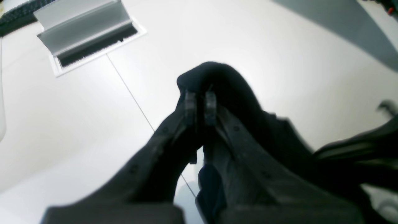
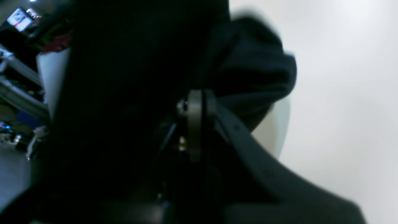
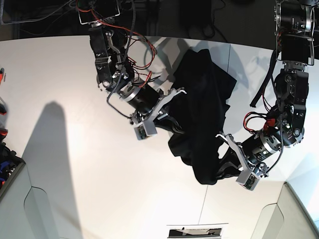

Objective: Layout the t-shirt on the table in an organized manner, then fold the t-shirt properly
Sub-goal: 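Grasp the shirt with the right gripper and pull both grippers apart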

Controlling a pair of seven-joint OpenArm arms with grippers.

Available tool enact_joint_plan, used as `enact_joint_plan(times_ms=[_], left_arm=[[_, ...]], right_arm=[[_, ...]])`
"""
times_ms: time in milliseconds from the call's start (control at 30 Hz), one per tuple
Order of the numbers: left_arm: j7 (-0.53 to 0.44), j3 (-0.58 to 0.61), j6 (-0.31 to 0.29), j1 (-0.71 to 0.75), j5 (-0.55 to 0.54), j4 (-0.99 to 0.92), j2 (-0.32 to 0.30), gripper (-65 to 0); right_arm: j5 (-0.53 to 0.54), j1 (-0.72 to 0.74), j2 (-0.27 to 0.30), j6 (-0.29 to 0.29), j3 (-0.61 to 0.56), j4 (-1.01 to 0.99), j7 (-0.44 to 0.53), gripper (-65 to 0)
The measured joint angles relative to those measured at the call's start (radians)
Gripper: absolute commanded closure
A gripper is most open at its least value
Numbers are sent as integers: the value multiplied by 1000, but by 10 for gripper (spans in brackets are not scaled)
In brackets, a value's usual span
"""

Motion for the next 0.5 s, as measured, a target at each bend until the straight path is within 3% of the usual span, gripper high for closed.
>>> enact_joint_plan(times_ms=[167,233,333,500], left_arm=[[-9,0,-1,0,71,-71,-8,0],[-19,0,-1,0,90,-119,-20,-67],[-46,0,0,0,108,-204,-42,-143],[-80,0,23,0,108,-318,-98,-150]], right_arm=[[3,1,0,5,21,227,-166,0],[8,1,-2,4,54,292,-204,0],[8,1,-3,0,140,345,-217,0],[27,1,11,-7,330,365,-220,0]])
